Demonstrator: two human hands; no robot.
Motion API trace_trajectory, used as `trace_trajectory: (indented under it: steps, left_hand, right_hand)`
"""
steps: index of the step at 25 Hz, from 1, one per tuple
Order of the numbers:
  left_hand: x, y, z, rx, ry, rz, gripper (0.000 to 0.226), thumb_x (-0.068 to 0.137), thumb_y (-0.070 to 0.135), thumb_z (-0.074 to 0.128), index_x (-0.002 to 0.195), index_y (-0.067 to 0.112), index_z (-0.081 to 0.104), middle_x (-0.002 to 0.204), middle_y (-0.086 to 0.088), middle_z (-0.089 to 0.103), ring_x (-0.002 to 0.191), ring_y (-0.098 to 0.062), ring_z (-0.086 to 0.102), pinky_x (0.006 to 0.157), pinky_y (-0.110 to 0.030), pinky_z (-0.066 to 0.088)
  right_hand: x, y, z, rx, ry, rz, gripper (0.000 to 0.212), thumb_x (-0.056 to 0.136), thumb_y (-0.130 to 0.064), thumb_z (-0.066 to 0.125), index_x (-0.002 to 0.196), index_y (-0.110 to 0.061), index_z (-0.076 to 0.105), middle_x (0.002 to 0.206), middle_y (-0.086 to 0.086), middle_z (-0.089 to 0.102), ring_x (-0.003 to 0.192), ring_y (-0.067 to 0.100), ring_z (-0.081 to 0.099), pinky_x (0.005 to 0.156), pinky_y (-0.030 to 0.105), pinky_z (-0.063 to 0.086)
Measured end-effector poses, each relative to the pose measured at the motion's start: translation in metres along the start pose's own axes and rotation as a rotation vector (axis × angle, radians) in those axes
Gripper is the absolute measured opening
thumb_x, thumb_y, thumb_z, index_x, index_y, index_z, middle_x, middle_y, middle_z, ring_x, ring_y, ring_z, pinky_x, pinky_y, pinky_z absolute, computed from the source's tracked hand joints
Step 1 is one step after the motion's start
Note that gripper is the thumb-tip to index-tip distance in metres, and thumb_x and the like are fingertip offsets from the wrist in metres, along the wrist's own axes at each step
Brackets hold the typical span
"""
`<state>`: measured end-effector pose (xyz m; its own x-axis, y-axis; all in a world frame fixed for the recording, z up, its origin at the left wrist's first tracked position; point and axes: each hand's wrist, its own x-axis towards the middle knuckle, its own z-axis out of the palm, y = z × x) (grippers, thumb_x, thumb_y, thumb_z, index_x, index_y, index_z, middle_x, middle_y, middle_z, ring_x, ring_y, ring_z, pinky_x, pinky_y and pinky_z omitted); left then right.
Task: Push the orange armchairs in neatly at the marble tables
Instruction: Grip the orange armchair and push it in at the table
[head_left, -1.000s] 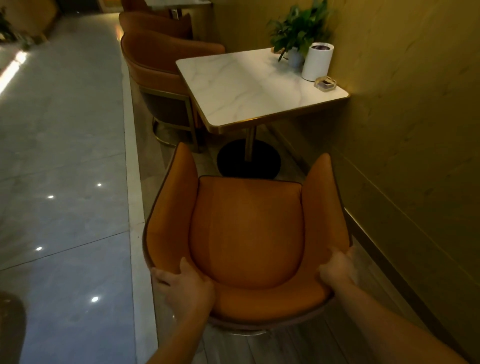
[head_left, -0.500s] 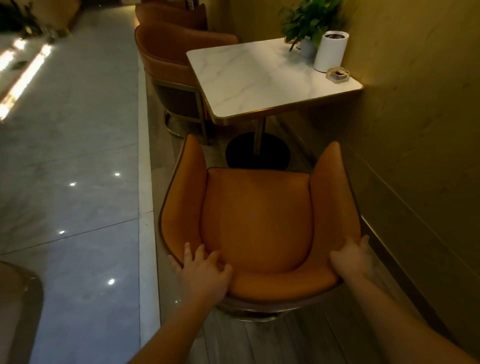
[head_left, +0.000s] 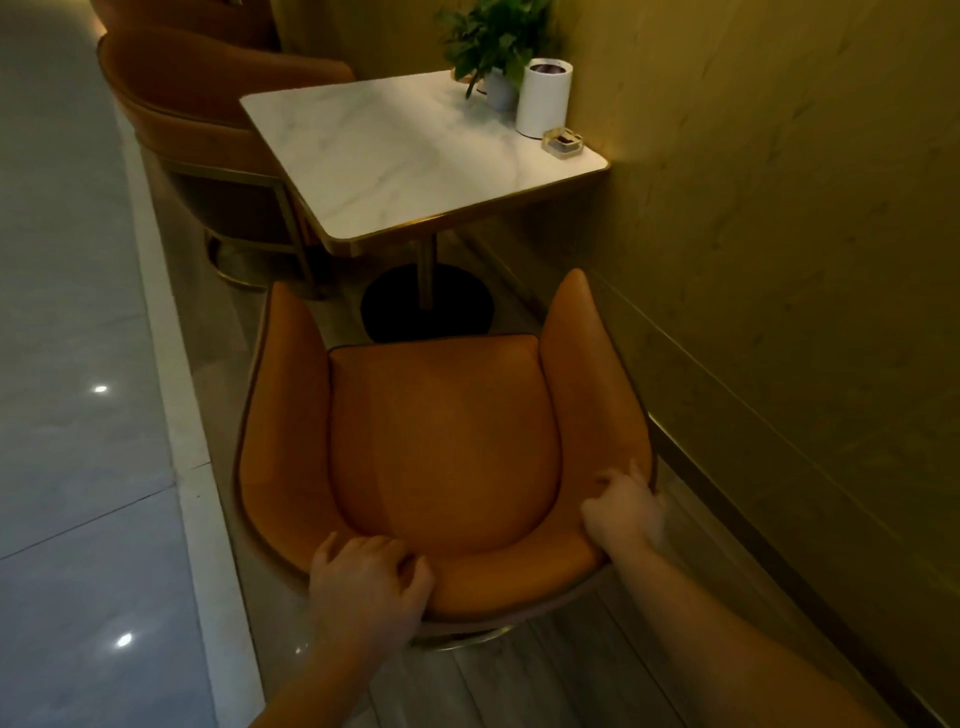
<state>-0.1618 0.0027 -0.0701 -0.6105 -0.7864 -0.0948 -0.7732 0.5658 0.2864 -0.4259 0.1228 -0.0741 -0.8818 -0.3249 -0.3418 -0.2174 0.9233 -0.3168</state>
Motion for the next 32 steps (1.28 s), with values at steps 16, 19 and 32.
trace_trajectory:
  steps: [16, 19, 32]
  left_hand:
    - [0.057, 0.077, 0.019, 0.017, 0.022, -0.045, 0.042, 0.081, 0.057, 0.035, 0.065, 0.027, 0.061, 0.068, 0.010, 0.057, 0.071, -0.011, 0.055, 0.077, -0.034, 0.043]
    - [0.063, 0.086, 0.019, 0.038, 0.000, -0.055, 0.036, 0.086, 0.056, 0.042, 0.070, 0.030, 0.061, 0.070, 0.013, 0.055, 0.070, -0.006, 0.048, 0.078, -0.032, 0.044]
    - [0.095, 0.158, 0.021, -0.014, -0.015, -0.059, 0.040, 0.090, 0.057, 0.029, 0.087, 0.030, 0.059, 0.092, 0.011, 0.061, 0.089, -0.011, 0.054, 0.085, -0.036, 0.044]
  right_hand:
    - [0.090, 0.004, -0.047, -0.132, -0.089, -0.467, 0.038, 0.100, -0.047, 0.048, 0.124, -0.026, 0.068, 0.150, -0.009, 0.048, 0.146, 0.016, 0.029, 0.120, 0.043, 0.020]
    - [0.101, 0.010, -0.053, -0.244, -0.169, -0.512, 0.043, 0.101, -0.052, 0.043, 0.128, -0.028, 0.066, 0.148, -0.010, 0.050, 0.144, 0.014, 0.034, 0.121, 0.042, 0.019]
    - [0.113, 0.028, -0.077, -0.236, -0.088, -0.675, 0.037, 0.098, -0.056, 0.044, 0.109, -0.034, 0.071, 0.107, -0.014, 0.067, 0.097, 0.003, 0.056, 0.096, 0.033, 0.044]
